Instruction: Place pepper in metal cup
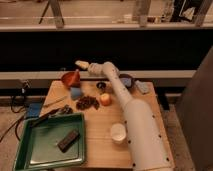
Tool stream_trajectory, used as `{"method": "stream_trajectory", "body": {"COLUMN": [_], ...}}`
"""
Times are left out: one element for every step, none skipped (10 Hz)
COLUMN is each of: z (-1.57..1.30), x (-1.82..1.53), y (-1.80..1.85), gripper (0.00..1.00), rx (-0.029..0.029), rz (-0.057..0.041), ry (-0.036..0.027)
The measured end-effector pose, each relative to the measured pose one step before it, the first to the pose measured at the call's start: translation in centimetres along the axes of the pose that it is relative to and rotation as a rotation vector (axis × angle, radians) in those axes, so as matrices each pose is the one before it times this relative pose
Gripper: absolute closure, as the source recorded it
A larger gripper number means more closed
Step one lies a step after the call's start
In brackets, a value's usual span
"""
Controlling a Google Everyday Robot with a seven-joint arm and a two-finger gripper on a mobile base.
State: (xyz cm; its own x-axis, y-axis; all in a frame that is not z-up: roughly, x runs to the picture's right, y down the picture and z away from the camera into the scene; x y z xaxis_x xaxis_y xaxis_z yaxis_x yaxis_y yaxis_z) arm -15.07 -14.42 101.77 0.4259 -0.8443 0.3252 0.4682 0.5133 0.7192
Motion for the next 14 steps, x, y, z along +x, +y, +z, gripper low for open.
{"method": "stream_trajectory", "body": {"z": [0.038, 0.095, 0.044, 0.135, 0.109, 0.010, 0.041, 0.005, 0.034, -0.140, 0.189, 0.112, 0.227, 0.229], "x": [0.181, -0.042, 0.018, -0.022, -0.043, 0.058, -0.079, -0.077, -0.169, 0.072, -0.153, -0.010, -0.030, 0.057], "y": [-0.068, -0.031, -0.064, -0.144, -0.113, -0.100, -0.195, -0.142, -0.183, -0.041, -0.132, -0.063, -0.107, -0.093], "gripper": [0.20, 0.20, 0.20, 0.20, 0.20, 0.20, 0.20, 0.20, 0.20, 0.20, 0.20, 0.20, 0.20, 0.20], "rx": [0.00530, 0.00141, 0.00229, 0.00341, 0.00283, 0.00395, 0.00807, 0.00412, 0.00296, -0.00045, 0.00133, 0.00055, 0.00113, 0.00127], "rz": [-0.03132, -0.02728, -0.02442, -0.03120, -0.01627, -0.02068, -0.03061, -0.02232, -0.03268, -0.03734, -0.03558, -0.01941, -0.02250, -0.02689], "ry": [-0.00571, -0.00816, -0.00628, -0.00743, -0.00086, 0.00578, 0.01600, 0.01851, 0.02838, 0.02845, 0.01335, 0.00196, -0.00197, -0.00491]}}
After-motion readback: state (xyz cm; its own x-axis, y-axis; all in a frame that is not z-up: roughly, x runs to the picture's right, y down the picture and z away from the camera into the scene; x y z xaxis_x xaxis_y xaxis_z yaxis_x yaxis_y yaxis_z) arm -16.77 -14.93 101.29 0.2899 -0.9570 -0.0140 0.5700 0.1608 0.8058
